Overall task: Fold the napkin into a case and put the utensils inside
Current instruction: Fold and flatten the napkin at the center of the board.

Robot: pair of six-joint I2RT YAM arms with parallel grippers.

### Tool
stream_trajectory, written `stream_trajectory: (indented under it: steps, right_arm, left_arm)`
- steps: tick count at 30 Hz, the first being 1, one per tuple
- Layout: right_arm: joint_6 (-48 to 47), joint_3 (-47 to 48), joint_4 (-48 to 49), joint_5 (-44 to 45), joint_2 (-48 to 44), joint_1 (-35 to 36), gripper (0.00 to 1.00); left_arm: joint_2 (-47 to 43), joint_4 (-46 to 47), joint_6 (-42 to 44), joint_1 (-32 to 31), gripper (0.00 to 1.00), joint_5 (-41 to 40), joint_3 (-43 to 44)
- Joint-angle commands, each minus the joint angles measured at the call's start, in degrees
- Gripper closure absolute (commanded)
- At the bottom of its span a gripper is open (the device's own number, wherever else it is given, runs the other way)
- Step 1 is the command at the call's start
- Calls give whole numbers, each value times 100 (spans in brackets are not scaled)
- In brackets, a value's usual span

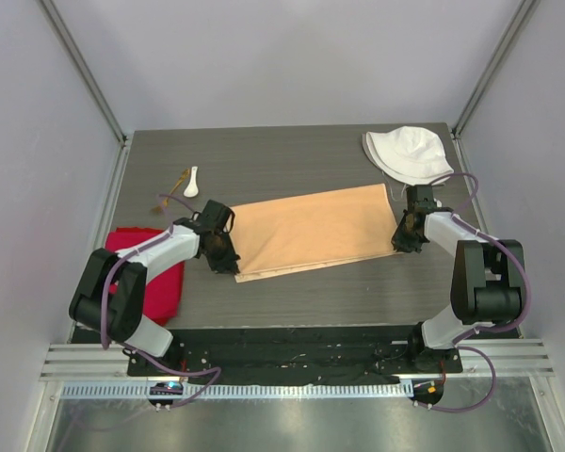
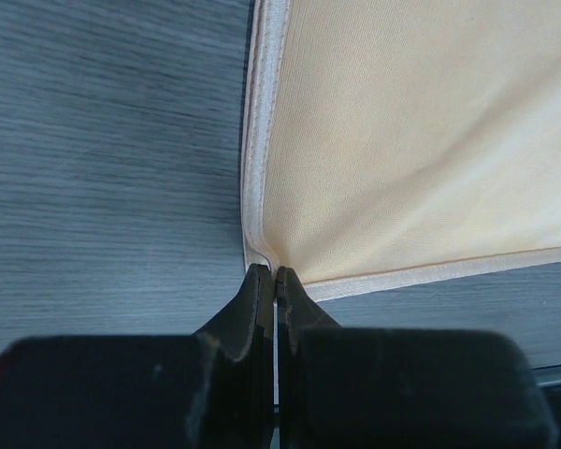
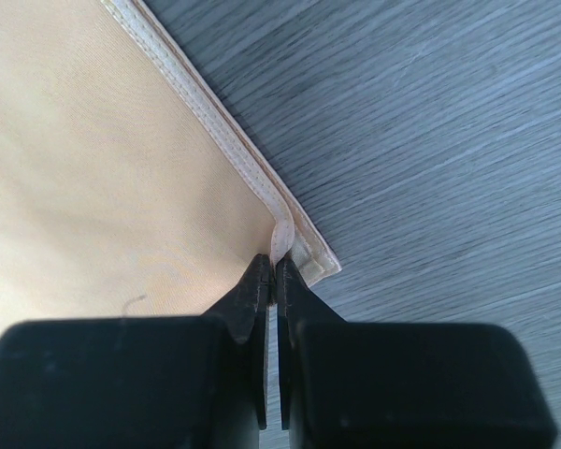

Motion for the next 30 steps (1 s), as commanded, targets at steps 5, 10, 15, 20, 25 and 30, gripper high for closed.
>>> stream_trajectory:
  steps: [5,10,15,20,25,30]
  right_arm:
    - [48,-79,95,182,165,-19,99]
    - [57,-79,104,156,200,-19,99]
    - [57,-79,95,165,217,-19,99]
    - [57,-70,95,156,209,-19,99]
    - [40,-70,78,191,200,-19,99]
    - [40,-61,86,182,244,-19,99]
  left_arm:
    - [-434,-530,-174,-102,100,-84,371]
    - [-373,-416,-261,-145,100,82,222]
    - [-250,-223,-455,-417,100,171,20]
    - [-118,-161,-525,-488,100,22,-138]
    - [-179,-196,-517,-497,100,-242,-314]
    - [-188,-284,-481,-488,100,-400,-402]
